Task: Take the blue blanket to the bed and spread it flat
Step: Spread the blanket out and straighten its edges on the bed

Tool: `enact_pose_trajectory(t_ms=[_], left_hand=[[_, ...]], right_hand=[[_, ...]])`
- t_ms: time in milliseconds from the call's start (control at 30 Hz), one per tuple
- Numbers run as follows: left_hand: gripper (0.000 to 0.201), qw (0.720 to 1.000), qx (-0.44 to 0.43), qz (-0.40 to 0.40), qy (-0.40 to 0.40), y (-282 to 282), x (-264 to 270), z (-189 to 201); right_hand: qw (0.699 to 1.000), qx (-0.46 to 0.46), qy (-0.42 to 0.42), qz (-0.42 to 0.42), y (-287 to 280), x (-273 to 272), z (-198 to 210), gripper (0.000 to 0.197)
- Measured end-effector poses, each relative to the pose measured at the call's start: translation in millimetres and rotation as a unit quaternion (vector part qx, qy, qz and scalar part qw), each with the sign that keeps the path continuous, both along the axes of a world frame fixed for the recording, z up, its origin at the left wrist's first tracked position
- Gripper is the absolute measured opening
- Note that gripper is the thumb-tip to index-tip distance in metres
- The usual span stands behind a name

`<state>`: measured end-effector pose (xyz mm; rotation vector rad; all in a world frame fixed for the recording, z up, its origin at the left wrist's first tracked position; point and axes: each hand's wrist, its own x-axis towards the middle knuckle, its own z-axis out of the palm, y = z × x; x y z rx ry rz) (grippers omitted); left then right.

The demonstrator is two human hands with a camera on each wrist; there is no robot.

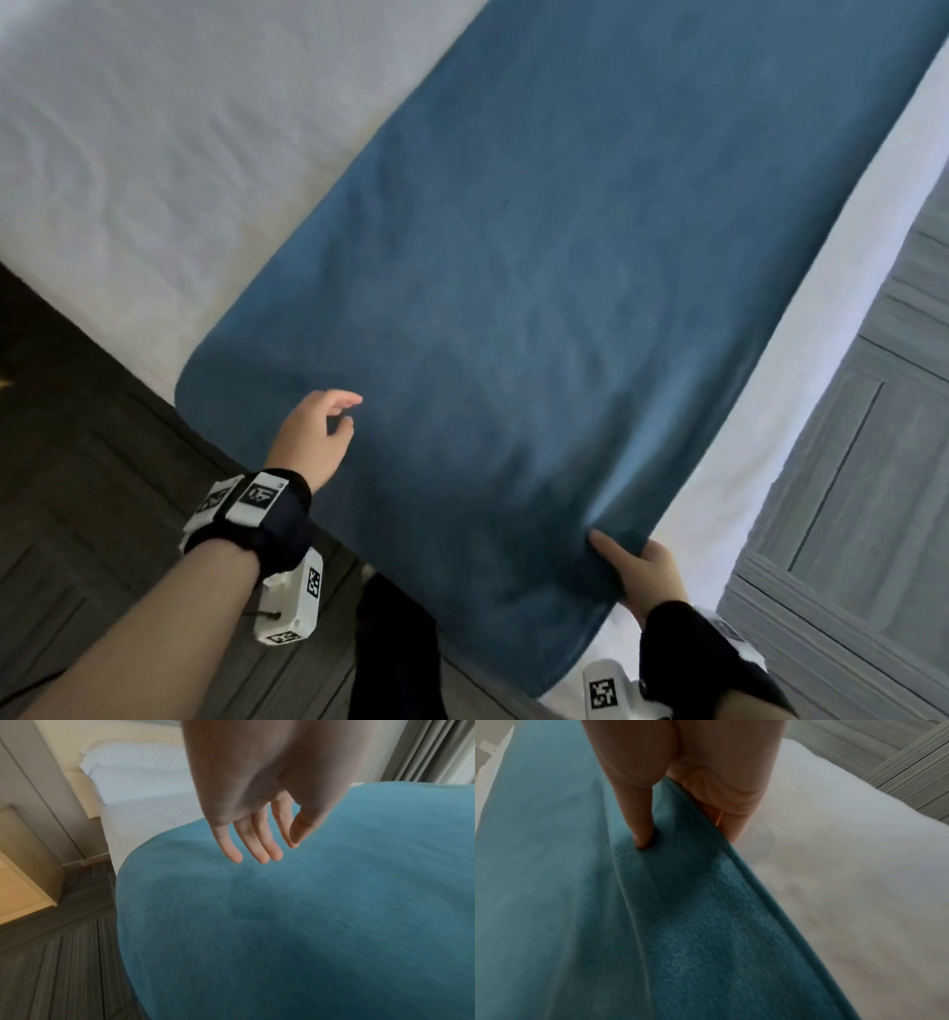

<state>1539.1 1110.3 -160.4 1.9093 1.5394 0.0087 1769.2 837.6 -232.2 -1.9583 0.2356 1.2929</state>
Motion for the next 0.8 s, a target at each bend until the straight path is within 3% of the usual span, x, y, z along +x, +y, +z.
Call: enact_pose_trajectory(t_ms=[200, 367, 567, 667, 800], left_hand=[[0.049, 0.993, 0.057, -0.046, 0.089, 79, -10, -18], [0.069, 0.981, 0.108, -0.092, 0.130, 122, -17, -30], [0.102, 0.986, 0.056, -0.020, 0.158, 158, -32, -26], [0.091, 0.986, 0.054, -0.011, 0.157, 171, -39, -29], [0.048, 0.995, 0.016, -0.004, 0.100, 181, -51, -35]], right_hand=[[0.992, -0.052, -0.093, -0.065, 3, -20, -2, 0.018], [0.964, -0.099, -0.177, -0.170, 18, -53, 4, 0.026], [0.942, -0.159, -0.248, -0.158, 32, -61, 12, 0.029], [0.938, -0.184, -0.253, -0.147, 35, -63, 10, 0.033], [0.932, -0.199, -0.276, -0.124, 38, -71, 10, 0.036]])
